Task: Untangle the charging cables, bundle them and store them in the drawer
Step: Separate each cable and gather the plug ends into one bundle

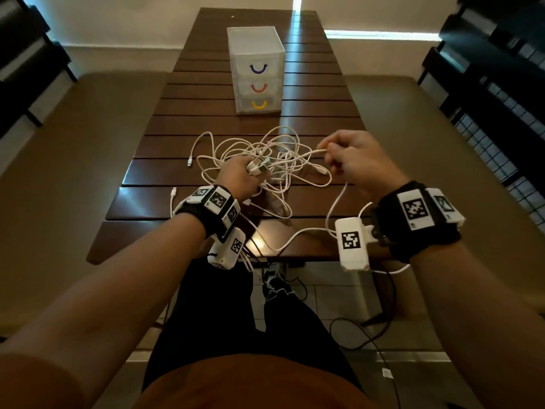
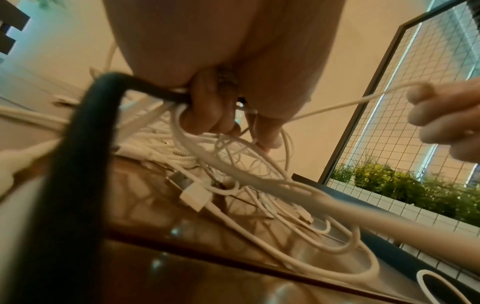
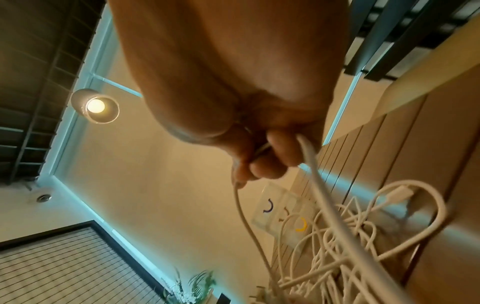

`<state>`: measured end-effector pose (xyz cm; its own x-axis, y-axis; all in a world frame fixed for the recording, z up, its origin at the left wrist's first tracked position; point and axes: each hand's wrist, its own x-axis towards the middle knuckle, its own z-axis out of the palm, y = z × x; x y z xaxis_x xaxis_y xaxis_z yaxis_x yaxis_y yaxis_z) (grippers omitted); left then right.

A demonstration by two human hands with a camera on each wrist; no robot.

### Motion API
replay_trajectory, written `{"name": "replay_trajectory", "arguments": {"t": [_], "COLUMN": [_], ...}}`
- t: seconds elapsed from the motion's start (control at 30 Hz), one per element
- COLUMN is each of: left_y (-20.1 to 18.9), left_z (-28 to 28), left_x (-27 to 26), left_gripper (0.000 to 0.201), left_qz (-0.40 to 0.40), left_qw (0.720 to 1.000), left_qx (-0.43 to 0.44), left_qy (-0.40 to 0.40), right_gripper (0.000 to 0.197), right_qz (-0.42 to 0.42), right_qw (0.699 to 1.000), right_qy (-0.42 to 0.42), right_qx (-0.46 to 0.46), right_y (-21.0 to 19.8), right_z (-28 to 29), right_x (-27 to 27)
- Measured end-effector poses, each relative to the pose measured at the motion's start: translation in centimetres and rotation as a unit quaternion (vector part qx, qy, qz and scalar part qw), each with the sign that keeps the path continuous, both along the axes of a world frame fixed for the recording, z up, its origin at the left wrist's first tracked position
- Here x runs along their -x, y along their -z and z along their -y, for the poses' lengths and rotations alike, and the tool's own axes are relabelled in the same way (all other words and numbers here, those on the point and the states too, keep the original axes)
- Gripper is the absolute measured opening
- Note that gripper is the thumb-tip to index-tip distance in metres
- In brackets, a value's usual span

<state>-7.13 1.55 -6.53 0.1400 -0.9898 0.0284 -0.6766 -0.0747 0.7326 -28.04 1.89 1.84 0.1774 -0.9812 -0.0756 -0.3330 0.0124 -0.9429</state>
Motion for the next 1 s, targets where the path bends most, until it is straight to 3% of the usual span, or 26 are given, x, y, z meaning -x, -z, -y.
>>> {"name": "replay_trajectory", "arguments": {"t": [0.07,0.13,0.2,0.3,0.37,0.53,0.67,0.77,0.83,0.9,1.0], "left_y": [-0.4,-0.6,-1.0,-1.4,-1.0,-0.7,-0.4,-0.6,-1.6,-3.5,-6.4], "left_z": [0.1,0.2,0.0,-0.1,0.0,-0.4,-0.3,-0.3,-0.7,-1.5,-3.1], "left_x": [0.1,0.4,1.1,1.7,1.5,0.3,0.1,0.5,1.3,2.6,5.2], "left_gripper": [0.013,0.017,0.02,0.024,0.031,0.027,0.024,0.029,0.03,0.027,0.035], "left_qz": [0.006,0.021,0.02,0.029,0.002,-0.03,0.004,-0.048,-0.05,-0.071,-0.173], "left_qw": [1.0,0.999,0.999,0.998,0.998,0.999,0.999,0.998,0.996,0.989,0.962], "left_qx": [0.018,0.03,0.033,0.052,0.048,-0.003,-0.037,-0.025,-0.029,-0.026,-0.008], "left_qy": [0.003,0.018,0.034,0.038,0.034,0.023,0.006,0.01,0.063,0.13,0.21], "right_gripper": [0.025,0.022,0.034,0.028,0.019,0.026,0.028,0.03,0.027,0.024,0.029], "right_qz": [-0.169,-0.341,-0.384,-0.414,-0.383,-0.151,-0.02,-0.018,-0.081,-0.117,-0.116], "right_qw": [0.983,0.926,0.897,0.885,0.902,0.968,0.974,0.981,0.978,0.971,0.957], "right_qy": [0.049,0.103,0.045,-0.097,-0.121,-0.012,0.105,0.132,0.161,0.2,0.262], "right_qx": [0.046,0.125,0.212,0.188,0.155,0.199,0.2,0.141,0.108,0.059,-0.052], "right_y": [1.0,1.8,2.4,3.2,3.5,2.2,-0.1,-1.1,0.0,2.0,6.6], "right_z": [0.4,0.5,0.2,0.3,0.9,2.0,1.4,0.8,0.0,-1.0,-3.6], "right_x": [1.1,1.0,-0.7,-3.7,-4.3,-3.1,0.5,4.3,7.4,10.7,15.2]}}
